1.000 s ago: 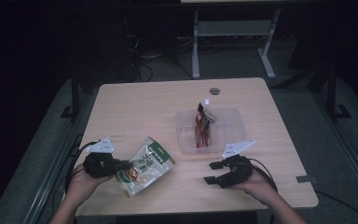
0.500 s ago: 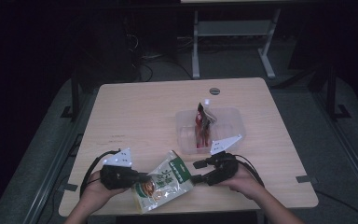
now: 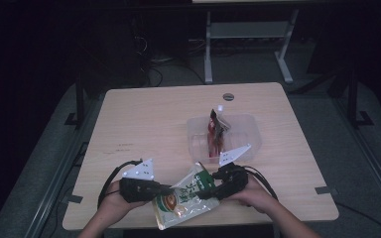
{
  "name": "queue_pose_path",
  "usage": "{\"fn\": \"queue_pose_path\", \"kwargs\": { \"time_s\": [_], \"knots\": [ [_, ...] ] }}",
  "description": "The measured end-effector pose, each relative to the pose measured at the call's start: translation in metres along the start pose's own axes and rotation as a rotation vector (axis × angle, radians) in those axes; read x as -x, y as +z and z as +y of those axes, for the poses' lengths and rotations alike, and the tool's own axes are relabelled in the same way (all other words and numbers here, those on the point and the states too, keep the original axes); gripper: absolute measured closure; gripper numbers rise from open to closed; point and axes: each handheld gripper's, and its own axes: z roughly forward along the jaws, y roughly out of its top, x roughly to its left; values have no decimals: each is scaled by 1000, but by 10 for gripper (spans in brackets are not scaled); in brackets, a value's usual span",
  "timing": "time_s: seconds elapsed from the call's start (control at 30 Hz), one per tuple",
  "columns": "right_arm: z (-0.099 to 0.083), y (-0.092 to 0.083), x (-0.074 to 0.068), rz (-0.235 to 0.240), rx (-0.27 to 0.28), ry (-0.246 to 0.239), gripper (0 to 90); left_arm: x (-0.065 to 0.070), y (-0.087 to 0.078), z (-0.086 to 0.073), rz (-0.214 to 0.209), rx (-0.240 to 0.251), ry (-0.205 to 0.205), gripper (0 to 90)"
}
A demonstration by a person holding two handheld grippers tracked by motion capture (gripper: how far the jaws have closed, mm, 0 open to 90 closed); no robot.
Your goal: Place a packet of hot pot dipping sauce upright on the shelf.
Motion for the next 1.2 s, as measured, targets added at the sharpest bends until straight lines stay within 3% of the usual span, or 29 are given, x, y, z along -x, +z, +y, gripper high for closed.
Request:
{"fn": "queue_pose_path", "kwargs": {
  "time_s": [0.17,0.27,0.7,0.97,1.2],
  "knots": [
    [-1,-1,0,25,2,13,536,-3,2,-4,18,-9,3,894],
    [-1,0,-1,39,-4,-4,607,-5,3,-6,27,-8,-2,893],
    [0,-4,-3,118,25,4,746,-11,3,-11,40,1,-4,891],
    [2,-8,-4,91,59,-21,857,-13,4,-11,46,8,-9,889],
    [1,-8,-5,85,59,-33,888,-14,7,-11,50,1,-10,883]
  ]
}}
